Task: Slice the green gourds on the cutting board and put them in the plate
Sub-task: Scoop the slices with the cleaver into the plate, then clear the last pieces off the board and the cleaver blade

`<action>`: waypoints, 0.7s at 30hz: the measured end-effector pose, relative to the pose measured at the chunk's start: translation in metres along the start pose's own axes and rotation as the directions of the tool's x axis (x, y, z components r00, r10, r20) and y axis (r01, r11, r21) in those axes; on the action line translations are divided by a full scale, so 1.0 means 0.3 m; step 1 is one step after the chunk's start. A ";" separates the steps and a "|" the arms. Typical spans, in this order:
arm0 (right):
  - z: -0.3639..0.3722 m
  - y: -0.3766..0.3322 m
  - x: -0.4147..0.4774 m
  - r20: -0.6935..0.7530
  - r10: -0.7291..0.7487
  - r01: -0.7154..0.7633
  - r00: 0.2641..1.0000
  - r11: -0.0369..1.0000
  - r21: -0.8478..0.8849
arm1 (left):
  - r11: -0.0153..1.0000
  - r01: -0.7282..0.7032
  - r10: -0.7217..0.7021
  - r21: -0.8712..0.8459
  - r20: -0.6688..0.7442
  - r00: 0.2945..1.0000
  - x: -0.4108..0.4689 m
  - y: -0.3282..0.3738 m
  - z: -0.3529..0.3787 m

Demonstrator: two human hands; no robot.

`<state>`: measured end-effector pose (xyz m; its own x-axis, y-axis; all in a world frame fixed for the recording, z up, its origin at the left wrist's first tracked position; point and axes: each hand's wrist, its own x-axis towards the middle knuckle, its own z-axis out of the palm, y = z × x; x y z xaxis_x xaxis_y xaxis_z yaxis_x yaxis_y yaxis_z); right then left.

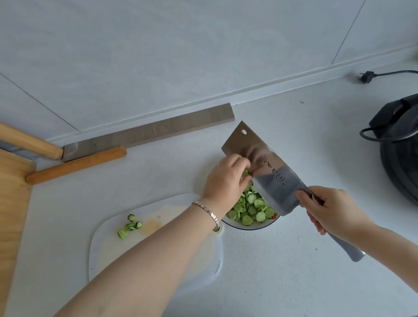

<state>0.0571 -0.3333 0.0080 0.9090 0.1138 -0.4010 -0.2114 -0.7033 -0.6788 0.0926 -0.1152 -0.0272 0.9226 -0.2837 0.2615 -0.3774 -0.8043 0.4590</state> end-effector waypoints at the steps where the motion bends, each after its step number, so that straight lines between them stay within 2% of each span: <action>1: -0.002 0.000 0.002 -0.010 -0.003 0.003 1.000 1.000 0.001 | 1.000 0.009 -0.009 0.009 0.030 1.000 -0.019 -0.010 0.007; 4: -0.005 0.000 0.004 -0.026 -0.011 0.011 1.000 1.000 0.012 | 0.996 0.005 -0.006 0.084 0.007 1.000 -0.051 -0.025 0.014; 6: -0.001 0.001 0.003 -0.019 -0.013 0.013 1.000 1.000 0.010 | 0.992 -0.052 0.053 0.118 -0.007 0.999 -0.056 -0.020 0.017; 9: 0.012 -0.004 0.003 -0.012 0.002 -0.002 1.000 1.000 0.021 | 0.981 -0.132 0.122 0.139 0.080 0.989 -0.072 -0.025 0.028; 11: 0.023 -0.013 0.001 -0.030 0.010 -0.009 1.000 1.000 0.028 | 0.988 -0.092 0.077 0.121 0.124 0.989 -0.097 -0.042 0.017; 14: 0.046 -0.048 -0.005 -0.018 0.036 -0.034 0.999 0.997 0.074 | 0.992 0.085 -0.095 0.088 0.120 0.988 -0.152 -0.086 -0.036; 16: 0.077 -0.083 -0.012 0.012 0.042 -0.044 0.999 0.990 0.133 | 0.954 0.290 -0.295 0.076 0.077 0.952 -0.215 -0.138 -0.081; 18: 0.126 -0.123 -0.023 0.045 0.058 -0.066 0.997 0.979 0.195 | 0.861 0.505 -0.508 0.061 0.036 0.861 -0.302 -0.204 -0.122; 21: 0.244 -0.170 -0.041 0.125 0.089 -0.123 0.988 0.948 0.293 | 0.712 0.700 -0.697 0.054 -0.058 0.714 -0.443 -0.297 -0.186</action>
<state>0.0303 -0.2474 0.0025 0.8345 0.1375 -0.5336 -0.4170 -0.4755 -0.7746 -0.0010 0.0233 -0.0556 0.9176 0.3885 -0.0843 0.3812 -0.7996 0.4641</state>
